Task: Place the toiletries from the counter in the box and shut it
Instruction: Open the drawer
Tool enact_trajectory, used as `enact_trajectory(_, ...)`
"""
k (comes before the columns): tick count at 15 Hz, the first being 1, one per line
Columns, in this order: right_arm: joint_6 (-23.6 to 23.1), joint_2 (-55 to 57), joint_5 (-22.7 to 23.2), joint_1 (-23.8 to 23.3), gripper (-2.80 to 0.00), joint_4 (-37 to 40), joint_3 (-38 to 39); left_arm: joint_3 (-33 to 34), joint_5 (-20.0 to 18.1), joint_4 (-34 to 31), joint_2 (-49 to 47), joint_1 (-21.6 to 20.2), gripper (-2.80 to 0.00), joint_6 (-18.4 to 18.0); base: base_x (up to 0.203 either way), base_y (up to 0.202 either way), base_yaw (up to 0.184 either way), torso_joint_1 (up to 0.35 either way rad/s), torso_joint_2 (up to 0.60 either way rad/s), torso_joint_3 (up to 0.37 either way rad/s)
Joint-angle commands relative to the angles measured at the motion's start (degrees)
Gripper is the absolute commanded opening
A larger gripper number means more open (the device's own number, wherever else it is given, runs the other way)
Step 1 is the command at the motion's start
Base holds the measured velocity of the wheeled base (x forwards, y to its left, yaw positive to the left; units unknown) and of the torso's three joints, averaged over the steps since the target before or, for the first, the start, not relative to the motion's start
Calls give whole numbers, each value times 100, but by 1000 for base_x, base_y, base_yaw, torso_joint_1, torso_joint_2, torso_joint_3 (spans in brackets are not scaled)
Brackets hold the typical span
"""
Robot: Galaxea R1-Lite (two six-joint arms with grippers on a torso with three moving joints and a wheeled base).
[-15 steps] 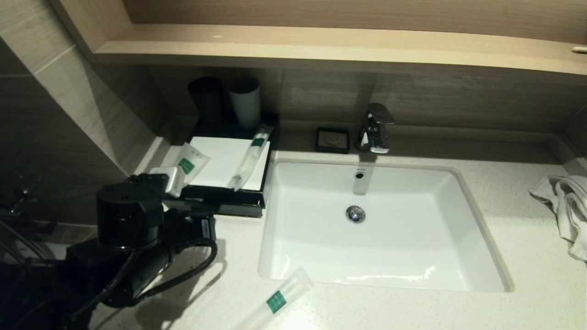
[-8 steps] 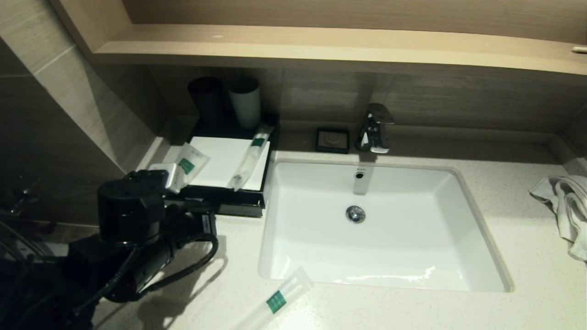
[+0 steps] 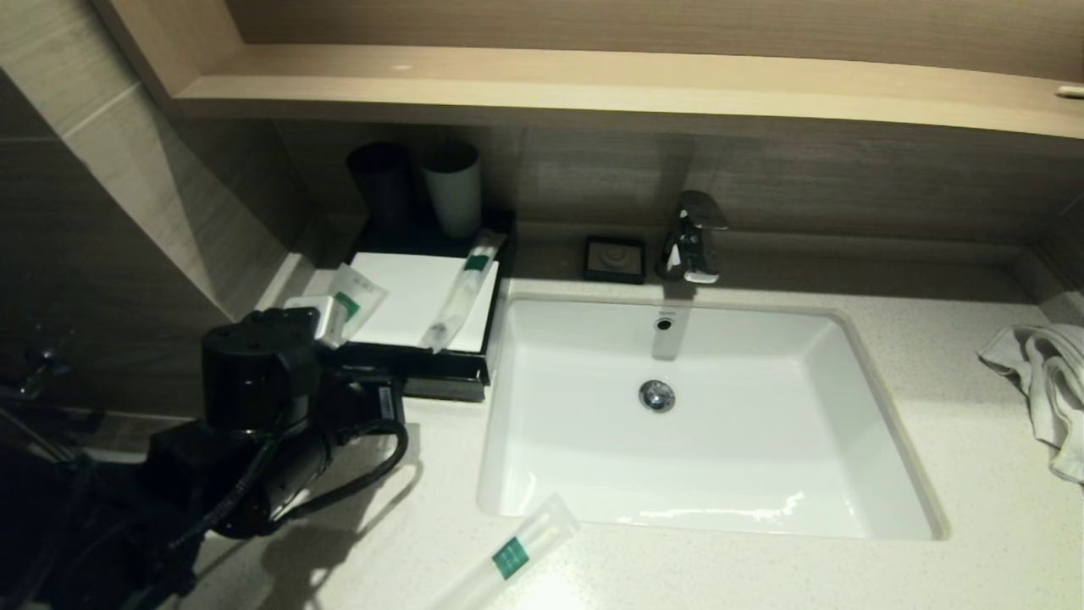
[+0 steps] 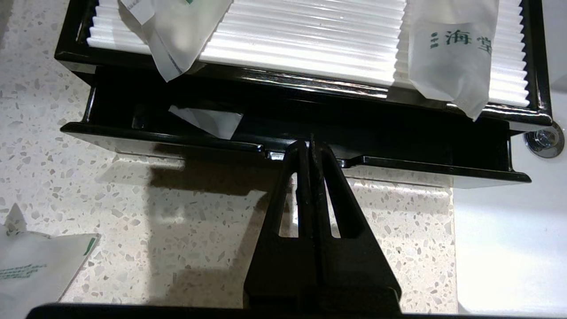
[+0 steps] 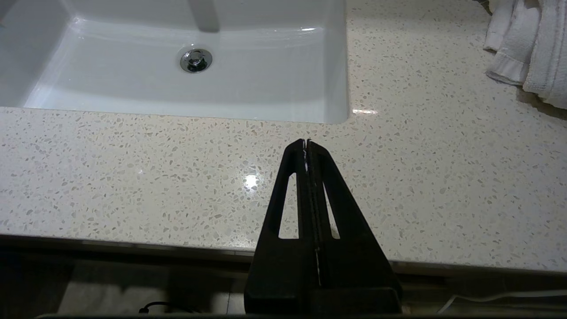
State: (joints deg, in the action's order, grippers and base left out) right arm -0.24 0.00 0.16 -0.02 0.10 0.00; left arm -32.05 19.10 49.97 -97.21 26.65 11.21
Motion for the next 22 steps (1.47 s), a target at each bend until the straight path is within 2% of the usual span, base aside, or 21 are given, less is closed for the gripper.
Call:
enact_trajectory(1, -2, 0, 2, 2, -280, -1, 0, -107, 0, 30, -166, -80, -280, 30, 0, 0, 0, 0, 0, 0)
enact_trajectory(22, -2, 0, 2, 0, -280, -1, 0, -232, -12, 48, -352, -81, -280, 65, 0, 0, 0, 0, 0, 0)
